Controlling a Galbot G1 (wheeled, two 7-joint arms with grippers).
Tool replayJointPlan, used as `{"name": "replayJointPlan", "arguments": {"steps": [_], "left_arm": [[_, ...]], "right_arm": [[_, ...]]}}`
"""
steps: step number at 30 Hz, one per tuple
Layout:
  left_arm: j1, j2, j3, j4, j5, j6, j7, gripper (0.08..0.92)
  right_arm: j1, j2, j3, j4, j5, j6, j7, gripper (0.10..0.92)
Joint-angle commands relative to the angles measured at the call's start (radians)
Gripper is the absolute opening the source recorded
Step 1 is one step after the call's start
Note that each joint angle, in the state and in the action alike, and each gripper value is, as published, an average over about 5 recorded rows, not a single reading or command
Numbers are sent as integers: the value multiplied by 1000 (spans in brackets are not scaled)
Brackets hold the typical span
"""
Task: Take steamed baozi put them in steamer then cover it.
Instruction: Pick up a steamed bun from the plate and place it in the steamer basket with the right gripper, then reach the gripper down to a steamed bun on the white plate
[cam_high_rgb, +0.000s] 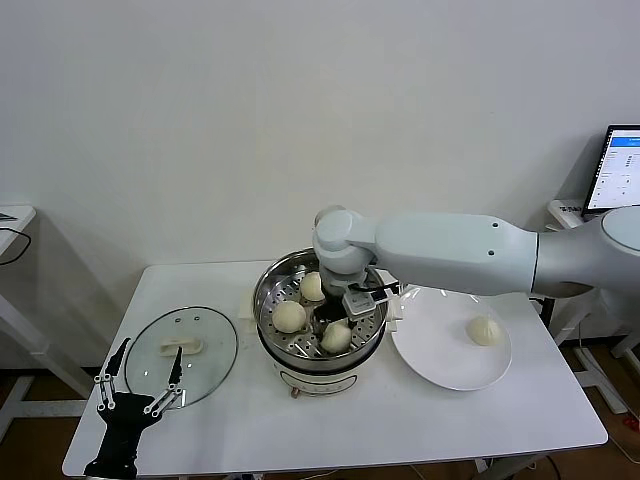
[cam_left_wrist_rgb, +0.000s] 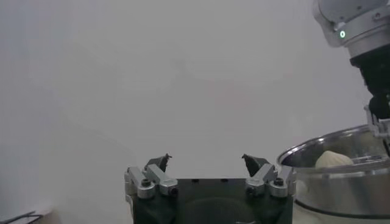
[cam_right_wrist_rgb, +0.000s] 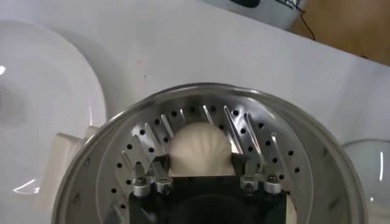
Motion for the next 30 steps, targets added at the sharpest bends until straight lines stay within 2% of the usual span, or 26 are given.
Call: {"name": "replayJointPlan", "arguments": {"steps": [1, 6, 11, 16, 21, 26, 30], "left_arm": [[-1, 0, 0, 3, 0, -2, 0, 823], [-4, 1, 2, 8, 0, -3, 0, 823], [-5, 4, 6, 12, 1, -3, 0, 823], [-8, 10, 7, 11, 1, -2, 0, 823], [-12, 15, 13, 12, 1, 0, -1, 823], [-11, 20, 19, 15, 2, -1, -1, 823], [-12, 22, 19, 14, 2, -1, -1, 823]], "right_arm": [[-14, 11, 4, -7, -15, 14, 5, 720], [-10, 3, 20, -8, -11, 8, 11, 811], [26, -53, 59, -3, 24, -24, -3, 822], [71, -163, 92, -15, 123, -89, -41, 823], [95, -294, 149, -106, 373, -343, -92, 823], [112, -398, 155, -290, 627, -641, -133, 823], [85, -440, 140, -438, 716, -748, -142, 823]]}}
